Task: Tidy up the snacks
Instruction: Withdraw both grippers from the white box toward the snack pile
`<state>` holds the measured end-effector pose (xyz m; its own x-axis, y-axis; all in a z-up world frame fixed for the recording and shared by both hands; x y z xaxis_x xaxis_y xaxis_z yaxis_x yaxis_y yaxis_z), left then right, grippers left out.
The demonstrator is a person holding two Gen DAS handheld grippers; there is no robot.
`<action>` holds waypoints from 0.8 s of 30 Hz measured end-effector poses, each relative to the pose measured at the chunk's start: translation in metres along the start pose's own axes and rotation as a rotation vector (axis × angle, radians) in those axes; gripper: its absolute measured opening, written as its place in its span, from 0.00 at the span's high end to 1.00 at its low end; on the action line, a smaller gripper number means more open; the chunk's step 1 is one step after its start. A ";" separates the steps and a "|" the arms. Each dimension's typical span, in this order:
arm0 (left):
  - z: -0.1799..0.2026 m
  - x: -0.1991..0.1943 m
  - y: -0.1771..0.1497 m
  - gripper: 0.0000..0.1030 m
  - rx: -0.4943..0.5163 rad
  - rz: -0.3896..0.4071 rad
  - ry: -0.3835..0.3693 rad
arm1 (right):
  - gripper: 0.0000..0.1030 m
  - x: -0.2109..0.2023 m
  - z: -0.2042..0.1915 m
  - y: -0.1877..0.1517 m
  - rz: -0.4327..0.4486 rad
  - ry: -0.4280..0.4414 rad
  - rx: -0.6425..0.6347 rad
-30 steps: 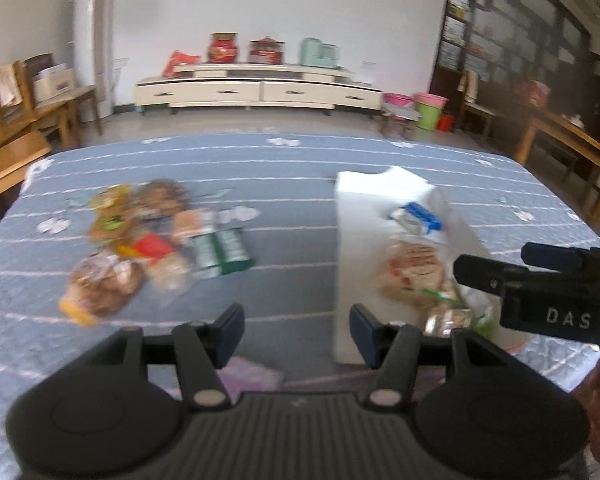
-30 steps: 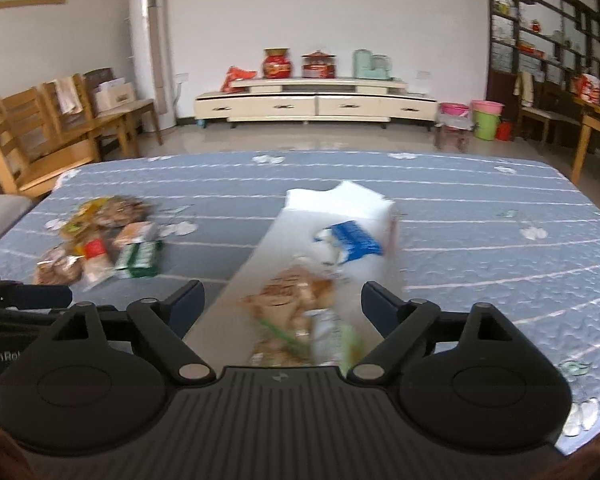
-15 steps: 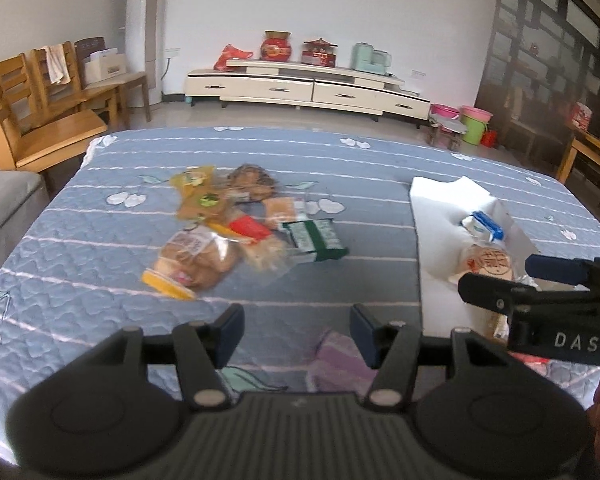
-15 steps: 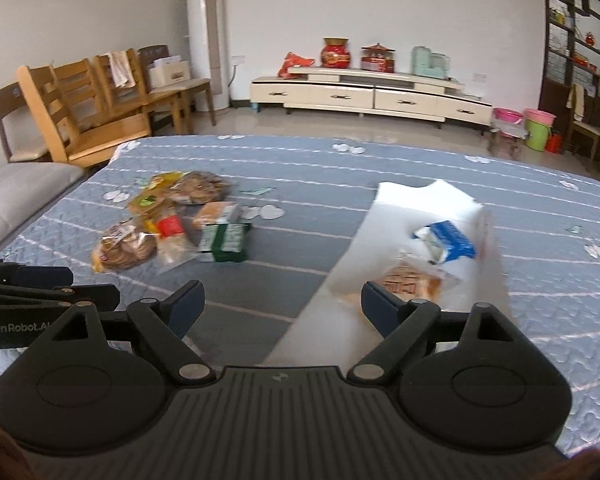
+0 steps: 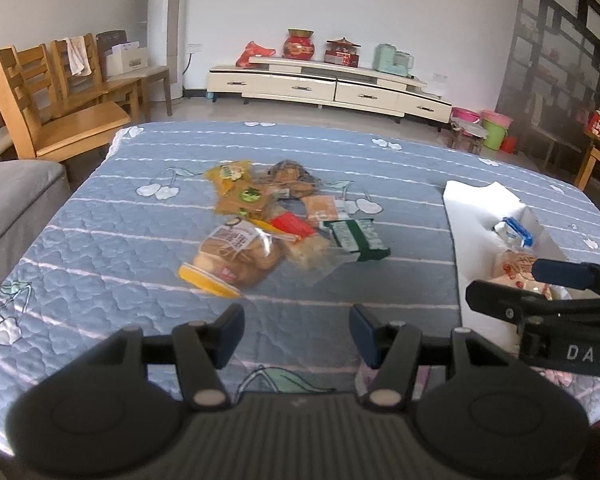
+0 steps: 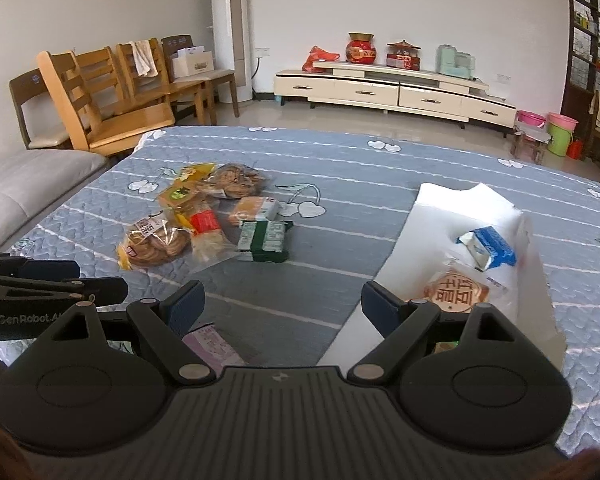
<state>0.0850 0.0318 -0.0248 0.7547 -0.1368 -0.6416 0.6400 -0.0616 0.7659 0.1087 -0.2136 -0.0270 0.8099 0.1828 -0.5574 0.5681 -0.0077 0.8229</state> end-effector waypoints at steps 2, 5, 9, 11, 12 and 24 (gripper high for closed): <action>-0.003 0.001 0.000 0.44 0.001 -0.002 0.003 | 0.00 0.002 -0.002 0.000 -0.002 0.005 -0.004; -0.006 0.002 0.000 0.44 0.003 -0.004 0.011 | 0.00 0.004 -0.005 0.001 -0.005 0.012 -0.009; -0.011 0.005 0.002 0.44 0.007 -0.009 0.021 | 0.00 0.007 -0.009 0.002 -0.008 0.020 -0.017; -0.013 0.008 0.002 0.44 0.012 -0.012 0.026 | 0.00 0.009 -0.010 0.002 -0.011 0.022 -0.020; -0.014 0.009 0.003 0.44 0.015 -0.013 0.028 | 0.00 0.010 -0.011 0.002 -0.012 0.023 -0.022; -0.025 0.027 0.012 0.44 0.074 -0.027 0.048 | 0.00 0.022 -0.017 0.005 -0.028 0.037 -0.036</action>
Point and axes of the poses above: each gripper's, at about its wrist camera, not at the fingertips, and x roughly the way its jaws point, z to its right, y to its top, the point moved 3 cm from there along x, roughly the way its jaws point, and after that the axes turned 5 degrees about x, right-handed, at the moved point
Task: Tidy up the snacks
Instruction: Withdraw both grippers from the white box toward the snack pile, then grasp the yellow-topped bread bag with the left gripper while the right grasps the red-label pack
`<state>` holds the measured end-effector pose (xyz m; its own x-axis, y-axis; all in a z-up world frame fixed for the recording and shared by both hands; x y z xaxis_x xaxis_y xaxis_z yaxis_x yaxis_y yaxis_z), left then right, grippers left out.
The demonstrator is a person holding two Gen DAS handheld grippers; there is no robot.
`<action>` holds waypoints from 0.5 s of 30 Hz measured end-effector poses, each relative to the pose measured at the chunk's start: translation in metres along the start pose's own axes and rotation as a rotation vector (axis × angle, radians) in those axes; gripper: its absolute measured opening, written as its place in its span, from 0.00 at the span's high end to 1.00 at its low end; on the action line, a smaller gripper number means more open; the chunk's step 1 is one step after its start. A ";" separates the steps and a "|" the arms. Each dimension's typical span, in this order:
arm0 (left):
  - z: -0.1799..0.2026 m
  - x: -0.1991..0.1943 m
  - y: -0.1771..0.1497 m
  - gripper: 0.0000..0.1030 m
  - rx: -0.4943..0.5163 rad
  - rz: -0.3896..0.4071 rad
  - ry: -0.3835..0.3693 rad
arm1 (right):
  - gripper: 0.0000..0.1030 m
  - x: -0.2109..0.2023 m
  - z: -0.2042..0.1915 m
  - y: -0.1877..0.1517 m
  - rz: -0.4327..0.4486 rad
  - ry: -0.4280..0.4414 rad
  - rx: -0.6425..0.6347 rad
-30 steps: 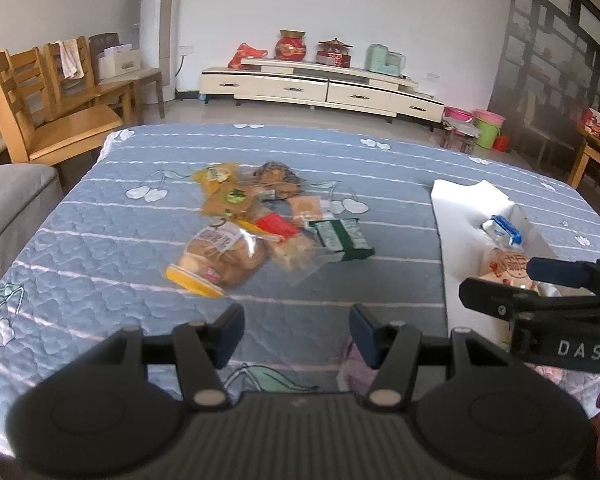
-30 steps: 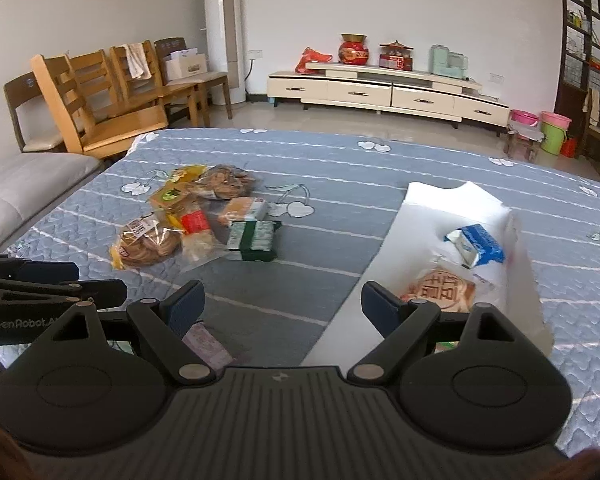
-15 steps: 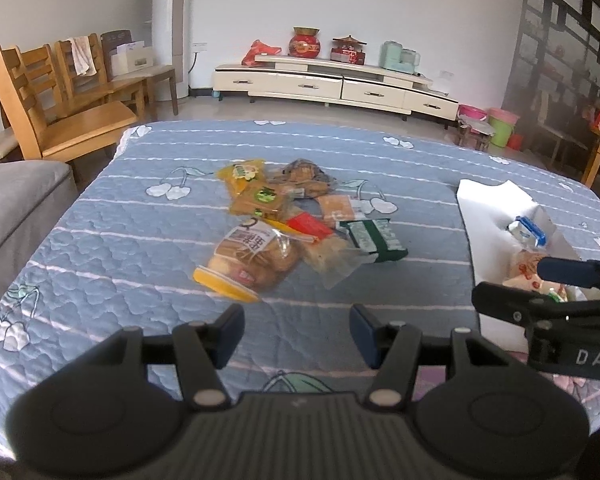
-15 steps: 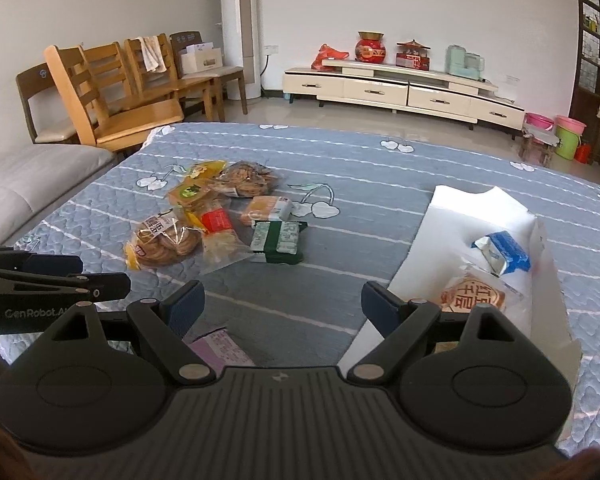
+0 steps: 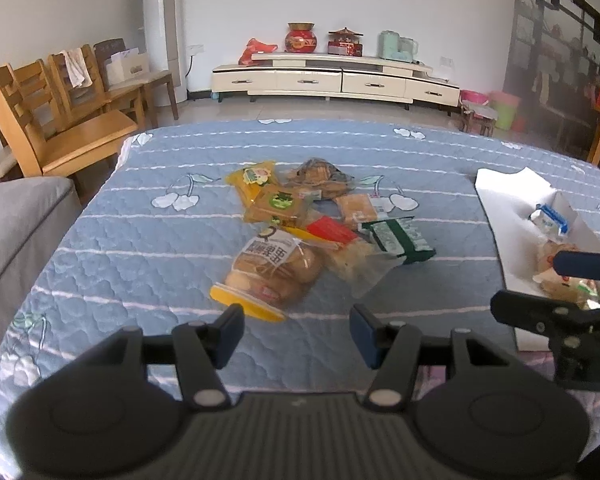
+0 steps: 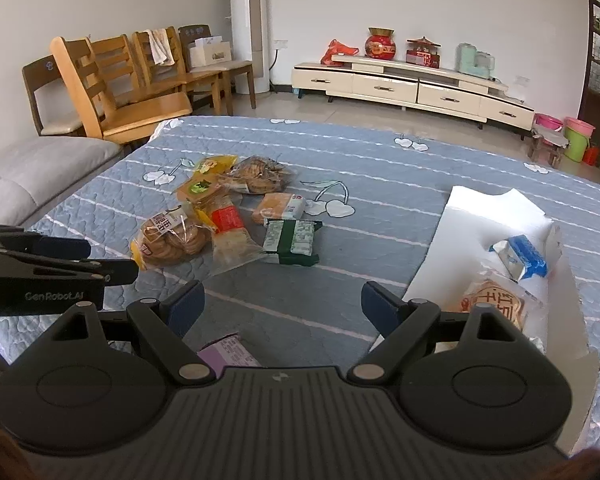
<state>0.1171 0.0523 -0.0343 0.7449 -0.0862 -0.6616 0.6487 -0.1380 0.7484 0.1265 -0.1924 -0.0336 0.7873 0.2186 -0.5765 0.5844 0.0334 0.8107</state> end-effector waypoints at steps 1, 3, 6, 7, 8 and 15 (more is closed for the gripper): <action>-0.001 0.002 0.000 0.44 0.004 -0.001 0.001 | 0.00 0.001 0.000 0.000 -0.002 0.001 -0.002; -0.003 0.006 0.002 0.43 0.014 -0.004 0.005 | 0.00 0.004 -0.001 0.000 -0.006 0.002 -0.006; -0.006 0.012 0.003 0.43 0.031 -0.009 0.010 | 0.00 0.008 -0.001 0.001 -0.012 0.004 -0.005; -0.007 0.014 0.004 0.43 0.035 -0.009 0.012 | 0.00 0.009 -0.001 0.001 -0.014 0.004 -0.007; -0.008 0.016 0.004 0.43 0.039 -0.011 0.014 | 0.00 0.011 -0.002 0.001 -0.016 0.005 -0.008; -0.019 0.033 0.004 0.37 0.065 -0.019 0.024 | 0.00 0.022 -0.006 0.003 -0.027 0.017 -0.015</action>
Point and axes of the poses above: each gripper's, at about its wrist camera, not at the fingertips, and x roughly the way its jaws point, z to its right, y to its top, the point moved 3 cm from there along x, roughly the way its jaws point, and after that the axes turned 5 degrees about x, right-handed, at the moved point
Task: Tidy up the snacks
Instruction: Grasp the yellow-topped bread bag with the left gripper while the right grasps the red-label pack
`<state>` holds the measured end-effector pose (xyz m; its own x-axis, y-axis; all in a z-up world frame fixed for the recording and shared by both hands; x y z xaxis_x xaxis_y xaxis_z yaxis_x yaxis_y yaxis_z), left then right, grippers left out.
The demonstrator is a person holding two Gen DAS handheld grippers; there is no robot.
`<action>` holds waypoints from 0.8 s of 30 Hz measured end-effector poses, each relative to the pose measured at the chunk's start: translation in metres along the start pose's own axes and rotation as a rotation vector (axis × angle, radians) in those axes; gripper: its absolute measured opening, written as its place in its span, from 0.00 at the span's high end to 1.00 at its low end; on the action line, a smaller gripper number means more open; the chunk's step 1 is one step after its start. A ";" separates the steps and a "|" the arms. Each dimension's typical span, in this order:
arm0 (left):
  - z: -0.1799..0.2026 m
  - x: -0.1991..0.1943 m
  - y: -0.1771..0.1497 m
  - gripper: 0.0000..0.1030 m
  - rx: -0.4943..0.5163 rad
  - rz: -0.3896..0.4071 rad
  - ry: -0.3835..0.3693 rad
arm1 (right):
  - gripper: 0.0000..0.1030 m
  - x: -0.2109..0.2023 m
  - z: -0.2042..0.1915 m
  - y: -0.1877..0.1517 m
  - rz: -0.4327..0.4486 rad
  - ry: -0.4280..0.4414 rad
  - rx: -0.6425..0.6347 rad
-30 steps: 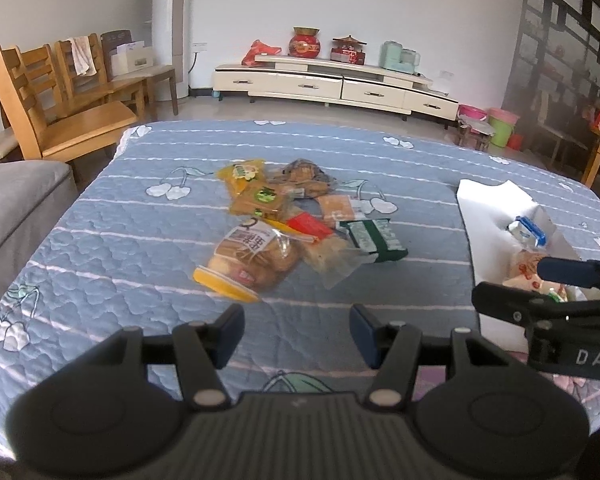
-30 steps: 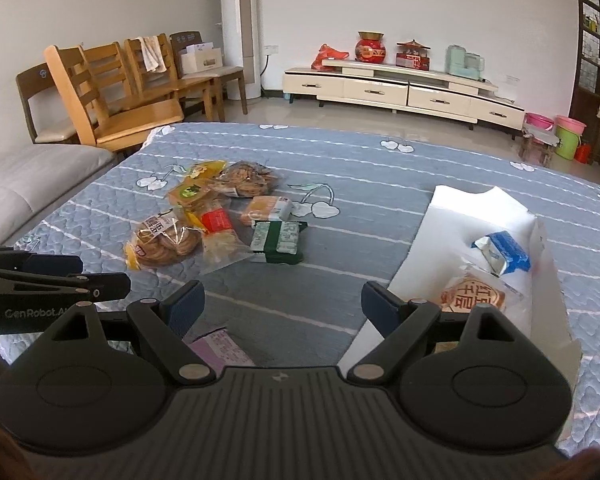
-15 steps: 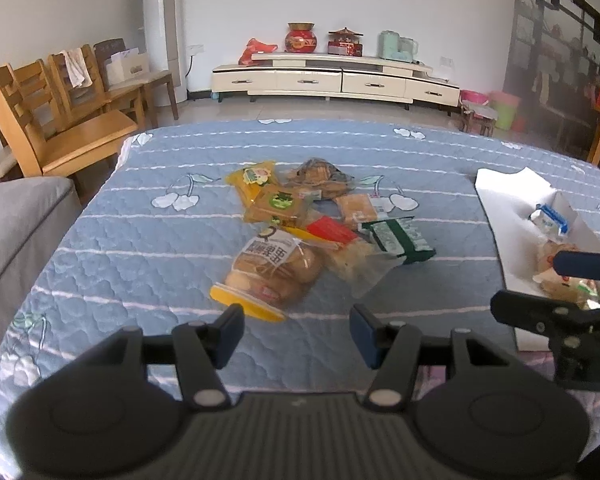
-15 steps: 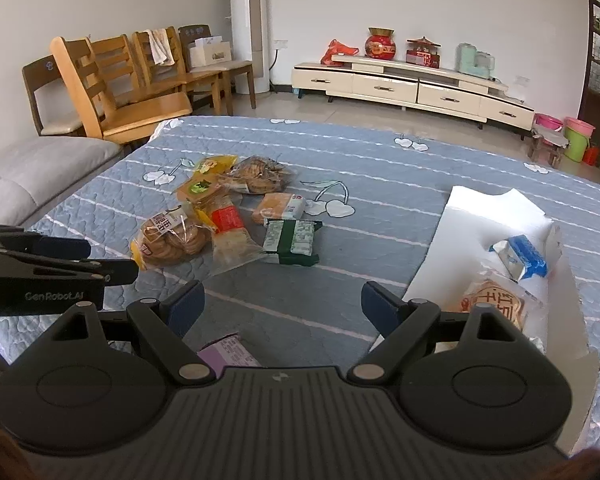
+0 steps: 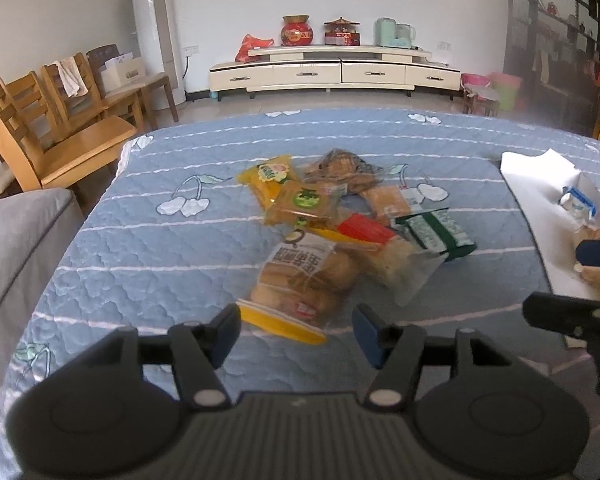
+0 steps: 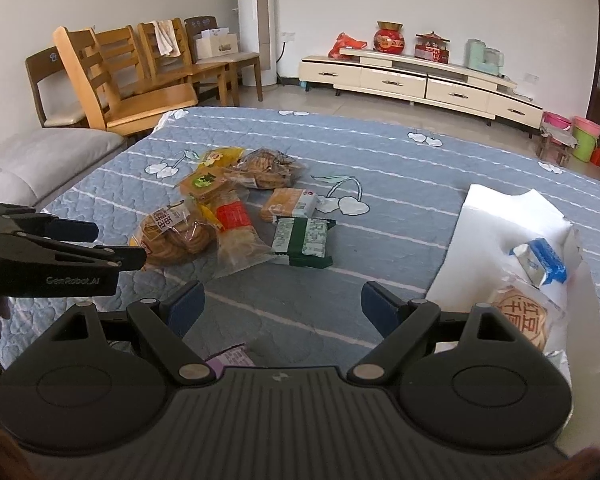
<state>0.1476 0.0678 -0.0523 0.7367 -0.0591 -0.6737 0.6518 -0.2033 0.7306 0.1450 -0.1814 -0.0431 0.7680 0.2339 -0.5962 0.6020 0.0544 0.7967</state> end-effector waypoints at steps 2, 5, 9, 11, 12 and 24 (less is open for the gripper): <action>-0.003 0.006 0.000 0.32 0.017 0.002 0.007 | 0.00 0.003 -0.001 0.001 -0.003 0.003 0.000; -0.008 0.016 0.004 0.22 0.042 0.011 0.006 | 0.00 0.007 -0.002 0.002 -0.006 0.013 0.000; -0.008 0.033 0.011 0.10 0.097 0.015 -0.020 | 0.00 0.012 -0.004 0.005 -0.007 0.020 -0.008; -0.006 0.043 0.013 0.10 0.111 0.008 -0.036 | 0.00 0.014 -0.004 0.007 -0.004 0.024 -0.014; -0.005 0.048 0.014 0.10 0.119 0.002 -0.040 | 0.00 0.015 -0.004 0.008 -0.001 0.027 -0.015; -0.020 0.040 0.003 0.57 -0.022 0.010 -0.070 | 0.00 0.042 -0.015 0.030 0.002 0.080 -0.091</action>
Point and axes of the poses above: each gripper's, at about its wrist camera, not at the fingertips, and x roughly the way its jaws point, z to its right, y to its top, the point moved 3 cm from there along x, roughly the way its jaws point, and after that the axes turned 5 degrees about x, right-handed, at the moved point
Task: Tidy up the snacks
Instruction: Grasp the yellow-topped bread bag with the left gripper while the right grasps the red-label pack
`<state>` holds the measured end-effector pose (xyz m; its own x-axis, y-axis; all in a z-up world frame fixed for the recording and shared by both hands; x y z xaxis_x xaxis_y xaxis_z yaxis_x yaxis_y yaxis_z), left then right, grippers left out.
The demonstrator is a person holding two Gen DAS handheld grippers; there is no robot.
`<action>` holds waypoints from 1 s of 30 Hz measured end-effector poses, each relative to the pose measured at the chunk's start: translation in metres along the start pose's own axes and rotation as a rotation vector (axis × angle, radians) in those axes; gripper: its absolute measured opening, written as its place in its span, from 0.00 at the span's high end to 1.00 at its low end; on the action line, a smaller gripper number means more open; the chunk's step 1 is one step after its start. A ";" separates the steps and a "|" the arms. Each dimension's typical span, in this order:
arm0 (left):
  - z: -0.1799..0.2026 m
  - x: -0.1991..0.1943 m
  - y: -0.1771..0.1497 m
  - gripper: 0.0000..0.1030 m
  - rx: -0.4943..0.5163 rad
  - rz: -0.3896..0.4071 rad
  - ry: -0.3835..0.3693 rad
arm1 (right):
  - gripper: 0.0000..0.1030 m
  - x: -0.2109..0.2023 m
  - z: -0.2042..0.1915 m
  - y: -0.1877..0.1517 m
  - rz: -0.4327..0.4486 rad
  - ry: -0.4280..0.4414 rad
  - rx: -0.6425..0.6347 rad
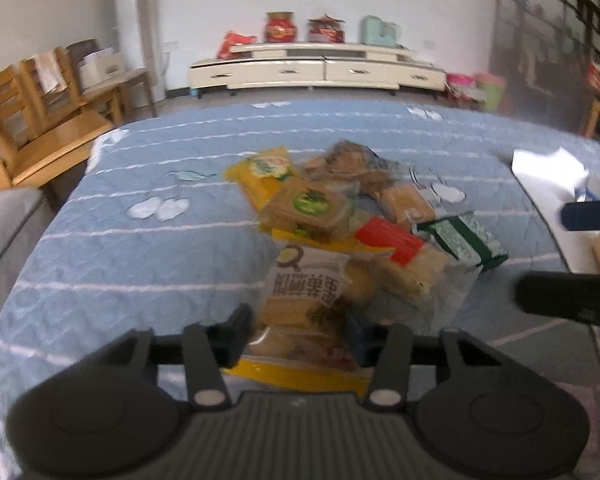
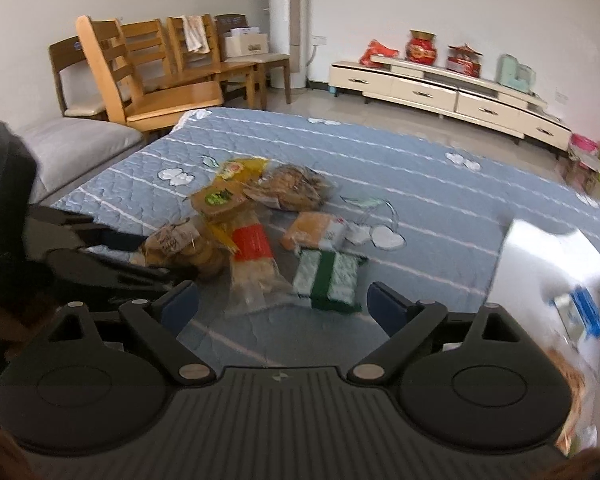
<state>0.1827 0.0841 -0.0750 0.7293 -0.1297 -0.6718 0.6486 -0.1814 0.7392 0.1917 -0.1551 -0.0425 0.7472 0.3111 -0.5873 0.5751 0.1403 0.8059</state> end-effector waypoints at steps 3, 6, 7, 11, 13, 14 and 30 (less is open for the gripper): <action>-0.007 -0.011 -0.005 0.61 -0.038 0.004 0.007 | 0.00 0.017 -0.007 0.009 -0.015 0.034 -0.043; -0.014 -0.019 -0.008 0.63 -0.076 -0.002 0.008 | 0.00 0.034 -0.012 0.016 -0.041 0.055 -0.063; -0.016 -0.021 -0.010 0.63 -0.081 -0.003 0.011 | 0.00 0.039 -0.014 0.019 -0.053 0.072 -0.067; -0.013 -0.017 -0.011 0.59 -0.017 0.003 0.021 | 0.00 0.060 -0.020 0.022 -0.099 0.086 -0.103; -0.011 -0.011 -0.010 0.52 0.023 -0.002 0.022 | 0.00 0.069 -0.020 0.024 -0.117 0.087 -0.113; -0.011 -0.006 -0.009 0.42 0.041 -0.004 0.025 | 0.00 0.073 -0.020 0.025 -0.124 0.086 -0.119; -0.021 0.006 -0.014 0.71 -0.078 -0.035 0.008 | 0.44 0.122 -0.034 0.027 -0.191 0.118 -0.141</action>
<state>0.1825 0.1063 -0.0883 0.7074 -0.1170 -0.6971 0.6885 -0.1091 0.7170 0.2873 -0.0811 -0.0895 0.5810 0.3724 -0.7238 0.6436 0.3341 0.6886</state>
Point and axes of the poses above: each gripper's, at about its wrist camera, not at the fingertips, and x roughly the way its jaws point, z to its right, y to its top, the point moved 3 cm from there along x, roughly the way its jaws point, and after that the axes turned 5 degrees about x, right-handed, at the moved point
